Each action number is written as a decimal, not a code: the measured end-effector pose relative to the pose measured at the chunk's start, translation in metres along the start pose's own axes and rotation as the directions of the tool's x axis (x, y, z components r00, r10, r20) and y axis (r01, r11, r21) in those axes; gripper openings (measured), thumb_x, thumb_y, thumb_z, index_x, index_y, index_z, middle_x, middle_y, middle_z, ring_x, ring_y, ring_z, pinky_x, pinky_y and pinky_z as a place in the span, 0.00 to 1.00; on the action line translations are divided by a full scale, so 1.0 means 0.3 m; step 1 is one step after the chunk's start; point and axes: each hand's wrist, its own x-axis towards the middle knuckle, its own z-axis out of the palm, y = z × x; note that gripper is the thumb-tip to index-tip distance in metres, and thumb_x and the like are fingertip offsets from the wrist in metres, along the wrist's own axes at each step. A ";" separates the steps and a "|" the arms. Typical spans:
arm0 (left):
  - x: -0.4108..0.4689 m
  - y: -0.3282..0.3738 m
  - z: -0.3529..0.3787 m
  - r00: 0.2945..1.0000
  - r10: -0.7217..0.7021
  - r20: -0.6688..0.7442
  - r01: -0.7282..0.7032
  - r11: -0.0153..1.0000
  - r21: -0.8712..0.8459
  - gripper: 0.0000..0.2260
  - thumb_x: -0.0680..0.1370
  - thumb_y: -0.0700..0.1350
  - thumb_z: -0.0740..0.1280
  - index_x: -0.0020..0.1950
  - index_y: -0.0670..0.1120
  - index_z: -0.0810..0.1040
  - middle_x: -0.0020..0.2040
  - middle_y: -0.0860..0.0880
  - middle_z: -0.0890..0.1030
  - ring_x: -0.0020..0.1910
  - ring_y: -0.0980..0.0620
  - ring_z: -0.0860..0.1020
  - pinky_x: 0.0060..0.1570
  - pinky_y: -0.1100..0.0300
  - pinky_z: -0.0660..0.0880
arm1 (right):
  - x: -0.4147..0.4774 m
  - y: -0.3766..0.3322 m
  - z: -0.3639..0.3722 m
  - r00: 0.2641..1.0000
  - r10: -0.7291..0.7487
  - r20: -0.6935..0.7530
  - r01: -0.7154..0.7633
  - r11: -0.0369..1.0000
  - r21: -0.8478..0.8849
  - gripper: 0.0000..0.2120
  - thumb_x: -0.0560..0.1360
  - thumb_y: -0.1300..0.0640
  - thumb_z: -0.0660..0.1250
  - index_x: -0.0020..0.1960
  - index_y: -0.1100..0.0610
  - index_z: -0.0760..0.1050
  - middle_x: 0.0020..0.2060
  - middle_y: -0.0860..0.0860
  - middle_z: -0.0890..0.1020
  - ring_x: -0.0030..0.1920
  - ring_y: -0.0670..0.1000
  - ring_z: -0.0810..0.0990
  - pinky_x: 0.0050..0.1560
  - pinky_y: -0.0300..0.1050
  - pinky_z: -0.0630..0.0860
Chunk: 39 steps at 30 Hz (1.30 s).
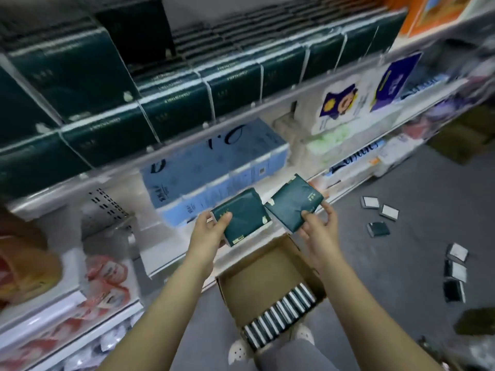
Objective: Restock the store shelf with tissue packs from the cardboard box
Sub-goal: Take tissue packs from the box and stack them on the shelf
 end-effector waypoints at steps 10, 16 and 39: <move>-0.138 0.247 0.084 0.972 0.230 0.054 -0.229 0.973 -0.010 0.12 0.78 0.48 0.69 0.58 0.48 0.70 0.48 0.50 0.84 0.43 0.53 0.82 0.47 0.54 0.76 | -0.021 -0.299 0.050 0.987 -0.088 0.136 0.088 0.996 0.006 0.22 0.83 0.61 0.56 0.71 0.41 0.63 0.62 0.50 0.76 0.59 0.54 0.80 0.45 0.53 0.82; -0.211 0.425 0.148 0.932 0.356 0.067 -0.359 0.933 0.025 0.13 0.78 0.48 0.69 0.58 0.47 0.71 0.51 0.42 0.83 0.49 0.43 0.82 0.52 0.43 0.77 | -0.012 -0.527 0.091 0.940 -0.227 0.254 0.256 0.963 -0.088 0.19 0.84 0.57 0.54 0.71 0.42 0.64 0.57 0.49 0.79 0.48 0.49 0.81 0.37 0.44 0.76; -0.364 0.992 -0.329 0.544 0.790 -0.285 -0.689 0.614 0.386 0.10 0.75 0.47 0.72 0.54 0.54 0.74 0.52 0.52 0.80 0.52 0.52 0.80 0.53 0.51 0.79 | 0.009 -0.886 0.713 0.445 -0.347 0.826 0.805 0.559 -0.198 0.18 0.76 0.64 0.68 0.62 0.48 0.73 0.54 0.51 0.80 0.54 0.49 0.80 0.47 0.40 0.78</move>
